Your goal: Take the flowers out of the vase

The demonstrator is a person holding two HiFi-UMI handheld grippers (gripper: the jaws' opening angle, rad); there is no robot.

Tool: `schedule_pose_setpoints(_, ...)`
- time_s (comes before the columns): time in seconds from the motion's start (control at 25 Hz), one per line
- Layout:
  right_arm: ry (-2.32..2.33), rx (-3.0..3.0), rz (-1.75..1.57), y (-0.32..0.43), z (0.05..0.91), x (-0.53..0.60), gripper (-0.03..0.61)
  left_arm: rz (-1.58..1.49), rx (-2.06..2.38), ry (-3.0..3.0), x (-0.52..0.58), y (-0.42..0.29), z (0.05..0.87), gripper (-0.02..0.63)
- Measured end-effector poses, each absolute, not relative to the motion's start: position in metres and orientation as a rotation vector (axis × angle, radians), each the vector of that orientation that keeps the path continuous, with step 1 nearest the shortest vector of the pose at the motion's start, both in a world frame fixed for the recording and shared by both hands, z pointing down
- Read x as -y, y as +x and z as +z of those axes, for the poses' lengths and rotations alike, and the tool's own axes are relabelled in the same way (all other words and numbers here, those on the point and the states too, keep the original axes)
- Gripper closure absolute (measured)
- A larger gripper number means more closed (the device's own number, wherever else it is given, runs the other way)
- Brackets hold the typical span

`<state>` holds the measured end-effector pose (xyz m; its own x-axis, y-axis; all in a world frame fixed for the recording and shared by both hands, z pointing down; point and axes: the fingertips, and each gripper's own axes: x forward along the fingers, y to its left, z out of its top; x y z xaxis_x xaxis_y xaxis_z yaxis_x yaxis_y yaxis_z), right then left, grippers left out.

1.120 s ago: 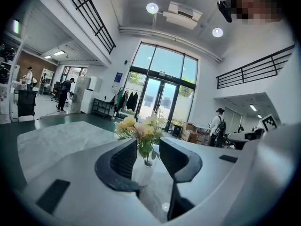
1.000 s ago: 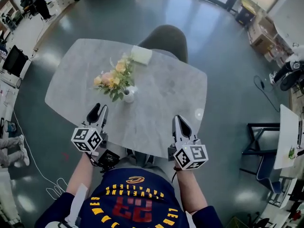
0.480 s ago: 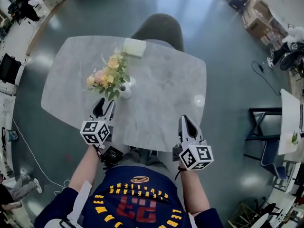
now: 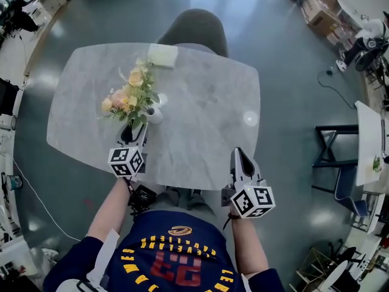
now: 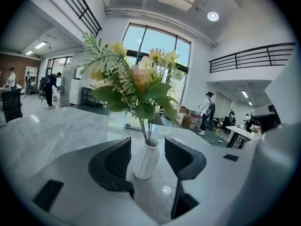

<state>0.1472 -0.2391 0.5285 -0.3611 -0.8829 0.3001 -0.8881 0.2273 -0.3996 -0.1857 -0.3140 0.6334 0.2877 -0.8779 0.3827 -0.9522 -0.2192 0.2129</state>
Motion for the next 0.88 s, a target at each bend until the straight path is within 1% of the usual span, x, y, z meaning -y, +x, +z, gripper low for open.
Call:
schedule_pose_setpoints(0.52,1.821,2.397,0.858,0.154,0.54,0.227,0.563,0.184,1.657,2.182,0.358,-0.181,0.629,0.408)
schedule_pose_setpoints(0.88,1.834,2.381,0.867,0.161,0.541,0.221,0.563,0.188,1.645,2.184,0.367,-0.176,0.63,0.41)
